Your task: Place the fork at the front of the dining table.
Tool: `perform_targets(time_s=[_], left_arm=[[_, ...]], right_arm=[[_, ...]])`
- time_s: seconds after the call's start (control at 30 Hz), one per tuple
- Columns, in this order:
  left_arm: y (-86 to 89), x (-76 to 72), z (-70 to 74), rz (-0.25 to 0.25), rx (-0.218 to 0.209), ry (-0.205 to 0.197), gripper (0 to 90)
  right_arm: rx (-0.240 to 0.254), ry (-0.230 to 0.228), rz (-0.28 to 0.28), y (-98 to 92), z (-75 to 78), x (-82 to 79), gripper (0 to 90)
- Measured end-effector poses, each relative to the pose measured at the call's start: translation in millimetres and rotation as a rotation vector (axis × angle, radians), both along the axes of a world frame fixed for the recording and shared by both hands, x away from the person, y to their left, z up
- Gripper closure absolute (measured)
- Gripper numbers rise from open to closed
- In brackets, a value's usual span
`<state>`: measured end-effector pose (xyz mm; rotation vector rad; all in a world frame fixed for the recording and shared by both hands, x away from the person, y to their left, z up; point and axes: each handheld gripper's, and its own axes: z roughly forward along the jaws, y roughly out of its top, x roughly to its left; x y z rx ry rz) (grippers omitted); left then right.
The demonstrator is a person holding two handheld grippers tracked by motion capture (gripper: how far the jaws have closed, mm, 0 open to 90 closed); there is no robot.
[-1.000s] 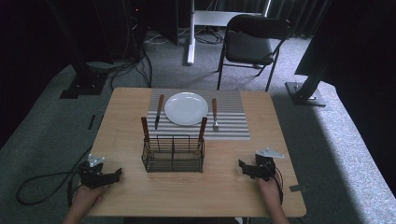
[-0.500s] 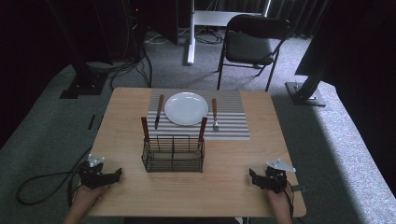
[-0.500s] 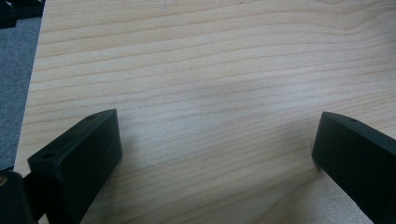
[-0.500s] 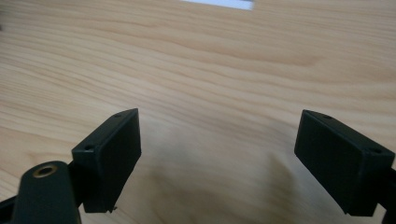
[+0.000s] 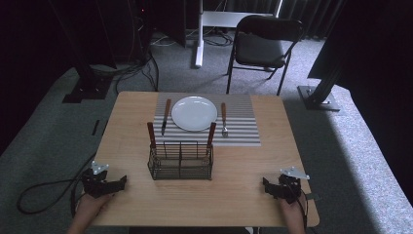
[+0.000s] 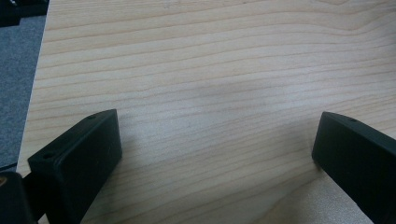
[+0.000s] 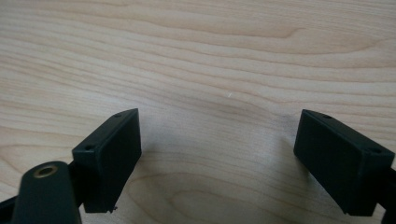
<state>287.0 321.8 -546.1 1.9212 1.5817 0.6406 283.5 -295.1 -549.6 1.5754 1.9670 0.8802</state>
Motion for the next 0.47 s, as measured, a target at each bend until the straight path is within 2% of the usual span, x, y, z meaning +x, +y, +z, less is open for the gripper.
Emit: perform_targets(time_s=[0.07,0.2,0.47], left_arm=[[-0.4,-0.7,0.0,0.007,0.0,0.0,1.2],[-0.7,-0.8,0.0,0.012,0.001,0.0,1.2],[-7.7,-3.3,0.0,0.097,0.002,0.0,1.3]], right_arm=[[-0.023,0.001,0.005,2.3,-0.3,0.2,13.9],[-0.022,0.001,0.005,2.3,-0.3,0.2,13.9],[-0.023,0.001,0.005,2.2,-0.2,0.4,14.0]])
